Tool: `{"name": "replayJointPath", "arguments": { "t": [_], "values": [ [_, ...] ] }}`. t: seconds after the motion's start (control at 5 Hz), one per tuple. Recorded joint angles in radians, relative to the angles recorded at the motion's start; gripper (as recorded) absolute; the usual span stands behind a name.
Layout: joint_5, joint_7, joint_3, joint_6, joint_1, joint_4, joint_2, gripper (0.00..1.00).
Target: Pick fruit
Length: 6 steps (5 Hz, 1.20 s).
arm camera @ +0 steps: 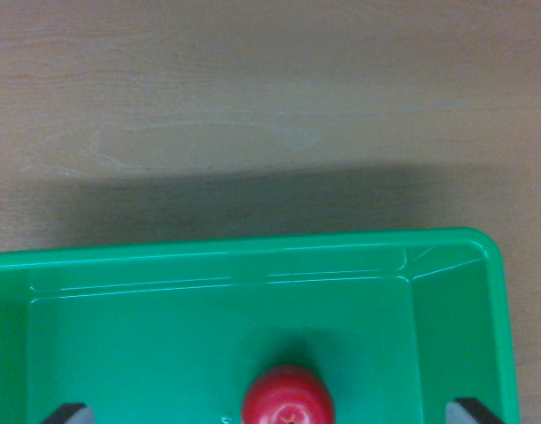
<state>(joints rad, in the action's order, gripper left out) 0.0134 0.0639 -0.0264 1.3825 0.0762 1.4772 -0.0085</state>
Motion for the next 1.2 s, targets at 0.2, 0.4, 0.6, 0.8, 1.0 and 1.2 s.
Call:
{"name": "replayJointPath", "arguments": {
  "t": [0.2,0.4,0.6,0.8,1.0,1.2],
  "values": [
    [-0.0018,0.007,-0.002,-0.043,0.0021,-0.039,0.019,0.00],
    [-0.0018,0.007,-0.002,-0.043,0.0021,-0.039,0.019,0.00],
    [-0.0036,0.014,-0.004,-0.088,0.0042,-0.080,0.038,0.00],
    [-0.0036,0.014,-0.004,-0.088,0.0042,-0.080,0.038,0.00],
    [-0.0055,0.021,-0.006,-0.134,0.0064,-0.122,0.058,0.00],
    [-0.0055,0.021,-0.006,-0.134,0.0064,-0.122,0.058,0.00]
  ]
}}
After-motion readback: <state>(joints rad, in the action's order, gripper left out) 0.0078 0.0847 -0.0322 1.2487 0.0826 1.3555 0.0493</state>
